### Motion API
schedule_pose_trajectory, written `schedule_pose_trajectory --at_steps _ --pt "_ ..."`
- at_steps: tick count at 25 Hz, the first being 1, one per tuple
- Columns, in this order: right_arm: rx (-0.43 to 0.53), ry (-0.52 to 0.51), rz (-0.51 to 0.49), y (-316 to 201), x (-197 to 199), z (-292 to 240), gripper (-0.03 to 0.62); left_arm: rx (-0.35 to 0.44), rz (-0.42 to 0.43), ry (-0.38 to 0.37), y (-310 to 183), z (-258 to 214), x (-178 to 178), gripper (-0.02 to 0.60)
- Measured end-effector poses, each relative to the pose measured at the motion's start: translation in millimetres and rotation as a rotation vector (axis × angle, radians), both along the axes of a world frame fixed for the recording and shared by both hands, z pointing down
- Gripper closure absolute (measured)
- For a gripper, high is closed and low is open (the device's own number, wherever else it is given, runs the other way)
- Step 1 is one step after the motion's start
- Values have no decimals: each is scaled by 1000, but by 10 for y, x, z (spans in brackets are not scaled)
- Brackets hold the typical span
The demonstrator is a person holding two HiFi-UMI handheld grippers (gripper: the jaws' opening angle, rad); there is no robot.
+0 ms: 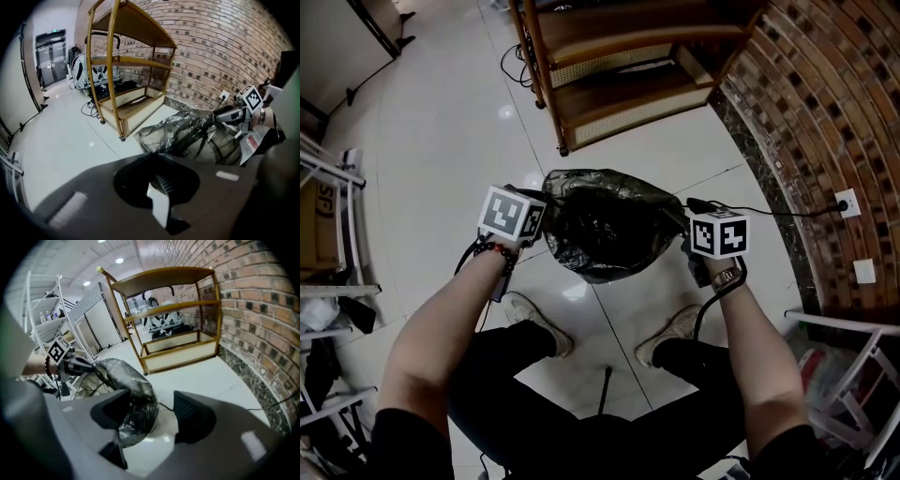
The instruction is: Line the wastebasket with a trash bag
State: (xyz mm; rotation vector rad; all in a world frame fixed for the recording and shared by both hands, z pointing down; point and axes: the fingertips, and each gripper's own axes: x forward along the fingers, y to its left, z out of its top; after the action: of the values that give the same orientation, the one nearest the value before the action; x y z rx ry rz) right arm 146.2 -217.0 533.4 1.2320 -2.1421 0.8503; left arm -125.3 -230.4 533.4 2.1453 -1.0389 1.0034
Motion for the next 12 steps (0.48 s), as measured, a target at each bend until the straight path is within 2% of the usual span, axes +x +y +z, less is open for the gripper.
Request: schedule_pose_trajectory --at_steps 4,7,12 --pt "-32 29 -16 20 -19 151 464 -30 13 -10 11 126 59 580" --pt "-40 65 -28 15 -58 233 512 -57 18 -25 7 233 62 580" --pt "-48 73 -37 19 -88 293 531 -120 24 -34 50 419 67 580"
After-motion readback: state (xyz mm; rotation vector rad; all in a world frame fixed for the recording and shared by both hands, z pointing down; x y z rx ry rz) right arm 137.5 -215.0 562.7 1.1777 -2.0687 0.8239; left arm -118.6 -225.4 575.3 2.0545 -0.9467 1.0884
